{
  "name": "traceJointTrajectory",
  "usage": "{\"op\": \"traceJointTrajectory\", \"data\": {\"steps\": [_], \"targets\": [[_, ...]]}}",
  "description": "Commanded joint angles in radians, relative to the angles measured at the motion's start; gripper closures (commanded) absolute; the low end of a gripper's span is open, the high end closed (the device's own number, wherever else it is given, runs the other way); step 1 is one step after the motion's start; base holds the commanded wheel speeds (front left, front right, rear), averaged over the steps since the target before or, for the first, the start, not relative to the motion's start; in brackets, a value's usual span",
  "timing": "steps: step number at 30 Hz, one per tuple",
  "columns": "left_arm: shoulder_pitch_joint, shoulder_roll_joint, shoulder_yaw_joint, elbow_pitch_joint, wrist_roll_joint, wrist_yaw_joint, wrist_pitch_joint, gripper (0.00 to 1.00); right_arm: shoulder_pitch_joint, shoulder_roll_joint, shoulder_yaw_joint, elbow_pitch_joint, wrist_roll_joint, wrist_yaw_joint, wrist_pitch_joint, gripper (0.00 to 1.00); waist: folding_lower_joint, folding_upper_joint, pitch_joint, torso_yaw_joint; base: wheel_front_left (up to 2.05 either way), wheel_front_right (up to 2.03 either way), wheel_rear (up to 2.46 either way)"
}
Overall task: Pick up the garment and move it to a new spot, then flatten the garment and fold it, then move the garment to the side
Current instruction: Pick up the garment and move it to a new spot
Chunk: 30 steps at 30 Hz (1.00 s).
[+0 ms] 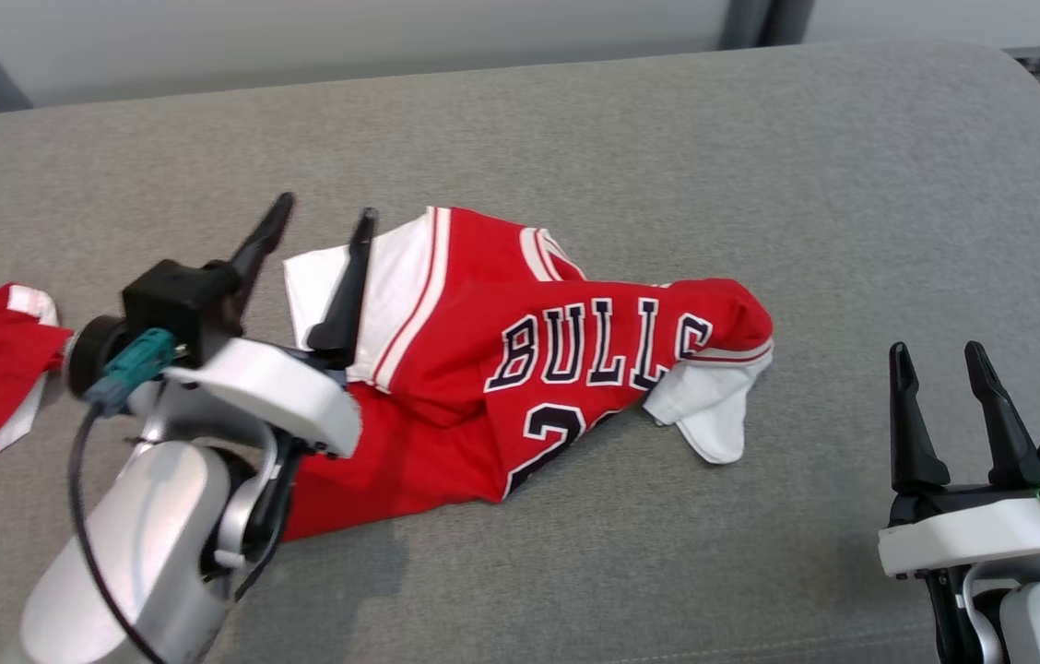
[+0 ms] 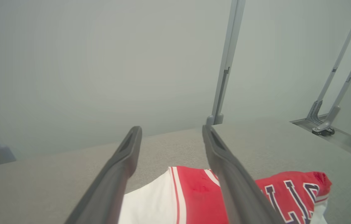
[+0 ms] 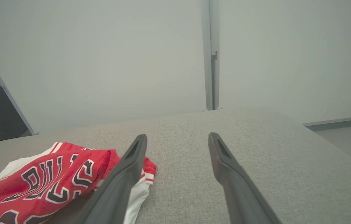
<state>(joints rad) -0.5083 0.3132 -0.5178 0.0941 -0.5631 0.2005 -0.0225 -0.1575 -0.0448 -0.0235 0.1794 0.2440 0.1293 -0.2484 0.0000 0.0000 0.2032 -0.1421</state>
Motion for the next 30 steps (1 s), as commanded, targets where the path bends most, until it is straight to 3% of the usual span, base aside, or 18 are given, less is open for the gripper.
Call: {"op": "traceJointTrajectory", "data": {"steps": [1, 6, 10, 18, 30], "targets": [[0.020, 0.056, 0.076, -0.060, 0.005, 0.038, -0.021, 0.00, -0.007, -0.017, 0.020, -0.025, -0.015, 0.001, -0.013, 0.00, 0.0000, 0.0000, -0.033, 0.081, 0.00, 0.00, 0.00], [0.178, 0.129, 0.182, -0.147, -0.015, 0.122, -0.069, 0.00, 0.013, -0.033, 0.020, -0.020, -0.036, 0.001, -0.010, 0.00, 0.0000, 0.0000, -0.064, 0.133, 0.00, 0.00, 0.00], [0.310, 0.157, 0.244, -0.183, -0.047, 0.159, -0.098, 0.00, 0.043, -0.045, 0.015, -0.014, -0.051, 0.001, 0.000, 0.00, 0.0000, 0.0000, -0.096, 0.163, 0.00, 0.00, 0.00], [0.472, 0.181, 0.261, -0.196, -0.051, 0.186, -0.130, 0.00, 0.136, -0.044, 0.003, -0.004, -0.081, 0.001, 0.017, 0.00, 0.0000, 0.0000, -0.172, 0.194, 0.00, 0.00, 0.00], [0.569, 0.181, 0.223, -0.224, -0.051, 0.193, -0.117, 0.00, 0.244, -0.019, -0.008, -0.040, -0.109, 0.001, 0.043, 0.00, 0.0000, 0.0000, -0.235, 0.175, 0.00, 0.00, 0.00]]}}
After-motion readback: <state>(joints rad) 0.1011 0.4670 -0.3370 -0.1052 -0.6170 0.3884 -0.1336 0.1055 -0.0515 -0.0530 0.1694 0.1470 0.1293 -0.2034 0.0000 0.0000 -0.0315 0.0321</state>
